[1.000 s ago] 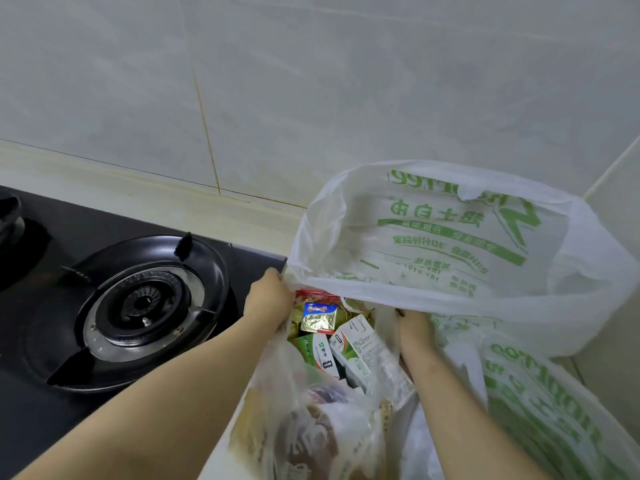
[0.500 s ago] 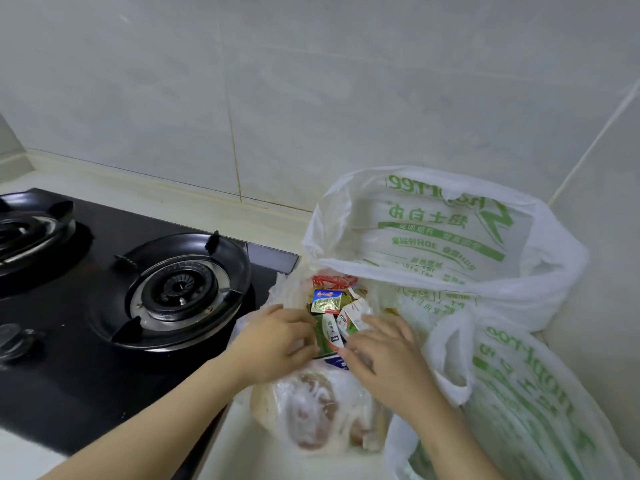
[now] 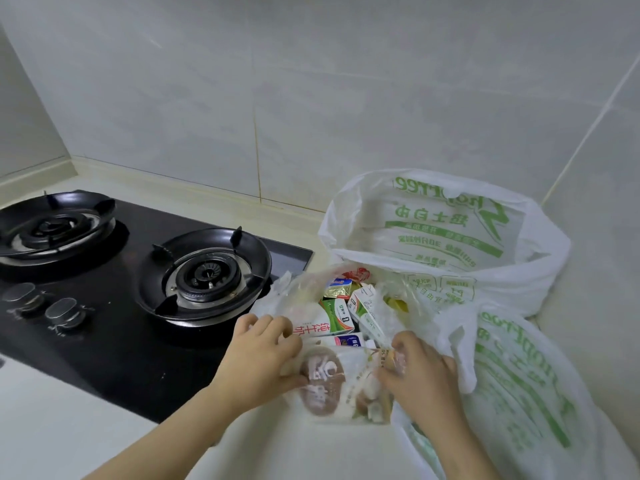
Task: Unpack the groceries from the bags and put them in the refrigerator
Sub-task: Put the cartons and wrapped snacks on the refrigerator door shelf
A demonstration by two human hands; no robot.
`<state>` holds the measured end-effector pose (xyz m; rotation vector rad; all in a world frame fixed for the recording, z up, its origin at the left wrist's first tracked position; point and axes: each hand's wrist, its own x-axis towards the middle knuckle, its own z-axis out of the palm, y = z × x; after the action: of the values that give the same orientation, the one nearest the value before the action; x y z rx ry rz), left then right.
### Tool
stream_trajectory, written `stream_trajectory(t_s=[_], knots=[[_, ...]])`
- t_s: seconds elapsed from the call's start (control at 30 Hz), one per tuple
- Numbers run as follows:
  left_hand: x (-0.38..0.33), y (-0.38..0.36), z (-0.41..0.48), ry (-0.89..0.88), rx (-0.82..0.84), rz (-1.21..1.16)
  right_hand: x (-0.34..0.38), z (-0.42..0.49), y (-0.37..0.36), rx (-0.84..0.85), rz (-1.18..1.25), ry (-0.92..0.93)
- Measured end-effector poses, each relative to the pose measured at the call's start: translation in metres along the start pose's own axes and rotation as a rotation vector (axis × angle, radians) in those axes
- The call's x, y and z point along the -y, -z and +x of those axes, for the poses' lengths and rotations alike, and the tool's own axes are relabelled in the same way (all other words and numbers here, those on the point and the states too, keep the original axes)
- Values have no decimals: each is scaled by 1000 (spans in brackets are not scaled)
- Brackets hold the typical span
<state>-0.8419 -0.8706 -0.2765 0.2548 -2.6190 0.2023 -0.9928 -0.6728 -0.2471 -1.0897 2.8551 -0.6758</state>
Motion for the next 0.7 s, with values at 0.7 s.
stream_trajectory(t_s=[0.7], knots=[[-9,-8,-8,-34,-217,17,-14,-19,-3,-15,202,77]])
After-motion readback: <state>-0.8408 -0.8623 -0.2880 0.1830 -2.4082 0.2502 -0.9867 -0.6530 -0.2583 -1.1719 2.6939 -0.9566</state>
